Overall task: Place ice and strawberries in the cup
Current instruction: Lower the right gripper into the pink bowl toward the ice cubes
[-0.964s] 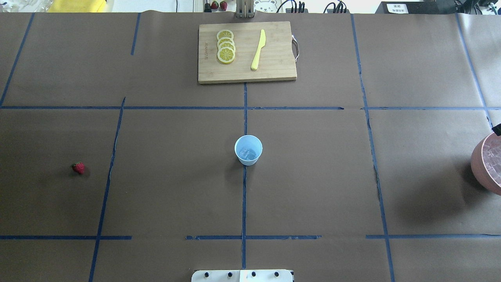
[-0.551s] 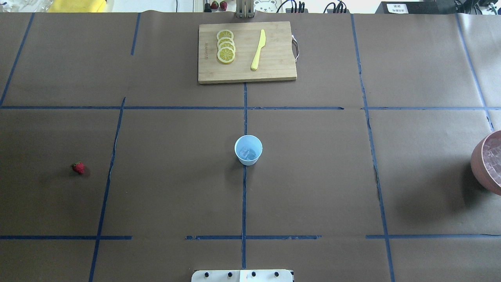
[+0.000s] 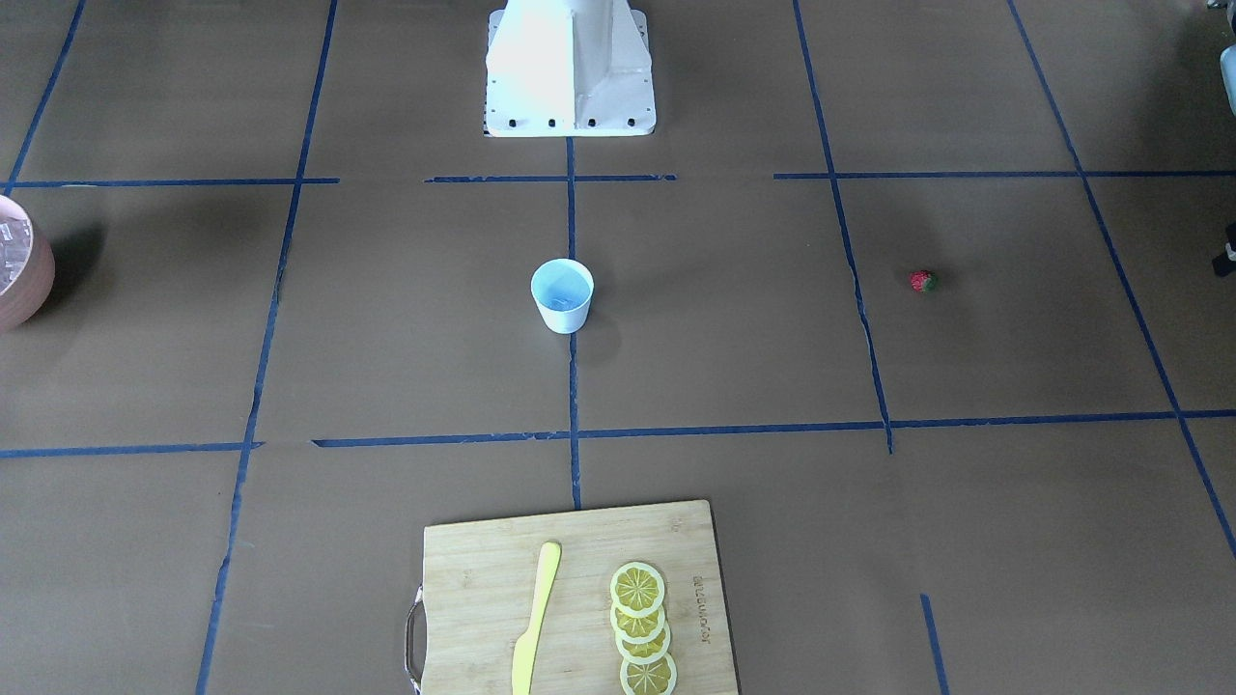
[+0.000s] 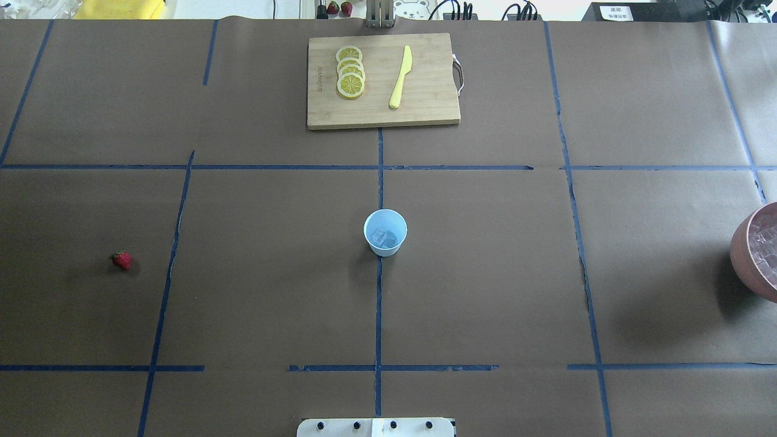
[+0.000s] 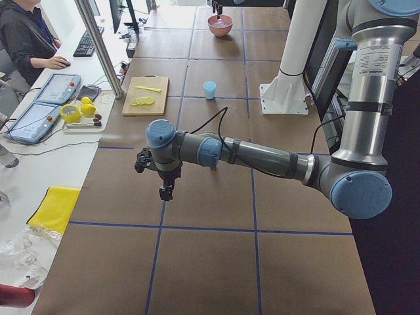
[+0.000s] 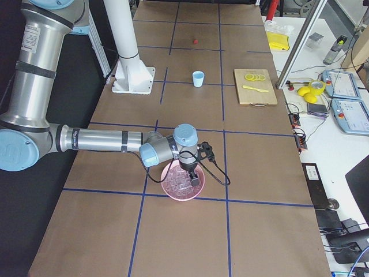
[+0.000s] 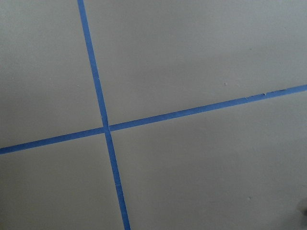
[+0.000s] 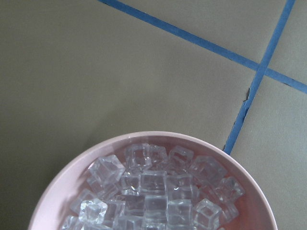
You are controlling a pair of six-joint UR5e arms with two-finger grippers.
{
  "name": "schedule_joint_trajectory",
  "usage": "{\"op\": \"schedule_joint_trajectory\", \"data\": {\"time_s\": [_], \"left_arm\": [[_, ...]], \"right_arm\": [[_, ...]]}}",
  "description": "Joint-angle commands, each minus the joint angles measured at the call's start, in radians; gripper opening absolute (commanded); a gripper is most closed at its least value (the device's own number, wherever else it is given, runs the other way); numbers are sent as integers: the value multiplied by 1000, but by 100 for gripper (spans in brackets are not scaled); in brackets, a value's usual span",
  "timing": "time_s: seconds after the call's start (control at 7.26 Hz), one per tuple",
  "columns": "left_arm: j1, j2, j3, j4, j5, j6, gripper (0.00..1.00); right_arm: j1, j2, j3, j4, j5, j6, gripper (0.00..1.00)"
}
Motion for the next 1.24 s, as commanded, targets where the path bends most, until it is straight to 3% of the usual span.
{"op": "schedule_joint_trajectory", "data": {"time_s": [0.0,1.1], "left_arm": [[0,0,-3,1,0,0,100],[0,1,-8,1,0,0,100]], "right_arm": [[-1,-5,-8,-7,-9,-3,84],[-42,-13,-66,-7,-26,-17,67]]}}
